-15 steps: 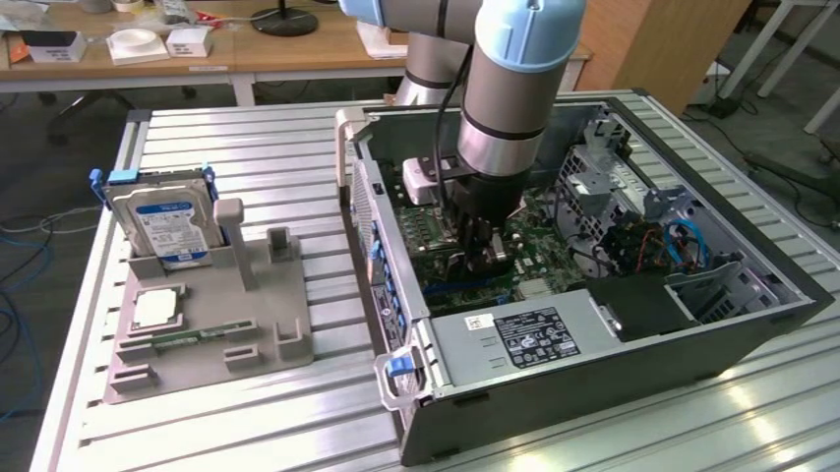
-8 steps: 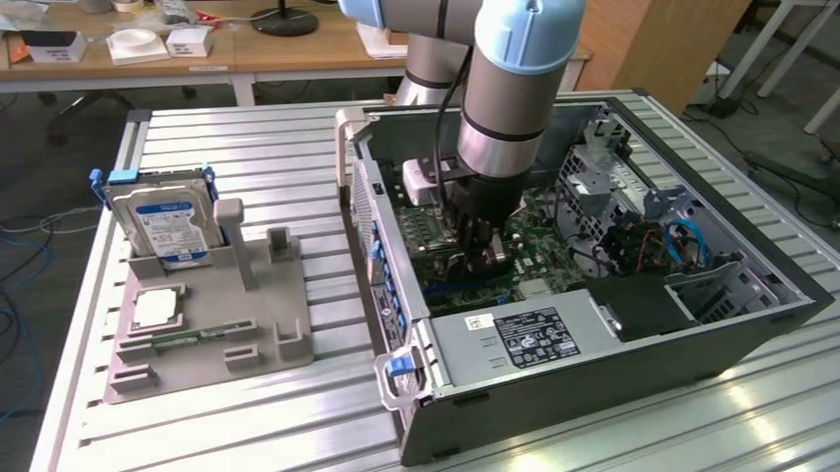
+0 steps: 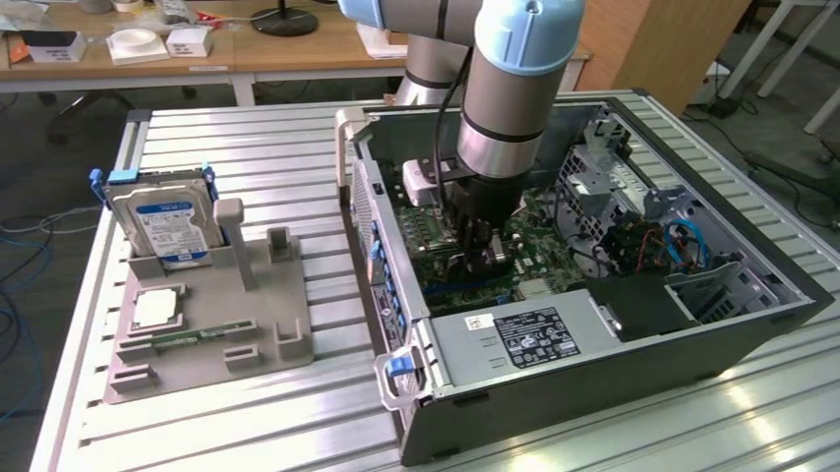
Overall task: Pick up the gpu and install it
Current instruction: 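Insert the gpu into the slot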
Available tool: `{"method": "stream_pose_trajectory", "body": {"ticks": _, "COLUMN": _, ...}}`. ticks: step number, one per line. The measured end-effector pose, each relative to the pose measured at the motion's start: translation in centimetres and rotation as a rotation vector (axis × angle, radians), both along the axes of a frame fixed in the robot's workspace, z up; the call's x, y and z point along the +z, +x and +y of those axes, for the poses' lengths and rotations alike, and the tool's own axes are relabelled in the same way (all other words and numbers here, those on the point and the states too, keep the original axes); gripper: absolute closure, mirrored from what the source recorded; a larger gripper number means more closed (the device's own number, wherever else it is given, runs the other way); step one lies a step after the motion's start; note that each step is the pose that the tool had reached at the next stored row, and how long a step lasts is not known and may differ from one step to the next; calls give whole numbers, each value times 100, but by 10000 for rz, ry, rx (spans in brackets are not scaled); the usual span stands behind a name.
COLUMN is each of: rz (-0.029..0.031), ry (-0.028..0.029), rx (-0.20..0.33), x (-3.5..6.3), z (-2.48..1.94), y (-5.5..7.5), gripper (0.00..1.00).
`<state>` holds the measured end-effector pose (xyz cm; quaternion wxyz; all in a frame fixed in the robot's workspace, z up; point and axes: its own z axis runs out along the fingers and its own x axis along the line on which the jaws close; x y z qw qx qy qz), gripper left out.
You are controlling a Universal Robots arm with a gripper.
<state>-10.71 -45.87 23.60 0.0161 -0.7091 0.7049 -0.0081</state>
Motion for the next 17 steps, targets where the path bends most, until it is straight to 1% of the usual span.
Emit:
{"method": "stream_pose_trajectory", "body": {"ticks": 4, "rz": 5, "ry": -13, "rx": 1, "x": -24, "z": -2, "y": -15, "gripper": 73}}
{"method": "stream_pose_trajectory", "body": {"ticks": 7, "rz": 1, "ry": -2, "rx": 1, "x": -29, "z": 0, "y": -14, "gripper": 73}}
{"method": "stream_pose_trajectory", "body": {"ticks": 14, "rz": 0, "ry": -1, "rx": -1, "x": -32, "z": 0, "y": -15, "gripper": 73}}
{"method": "stream_pose_trajectory", "body": {"ticks": 15, "rz": -6, "ry": 8, "rx": -1, "x": -51, "z": 1, "y": -16, "gripper": 73}}
{"method": "stream_pose_trajectory", "body": {"ticks": 17, "rz": 1, "ry": -2, "rx": 1, "x": -72, "z": 0, "y": -24, "gripper": 73}}
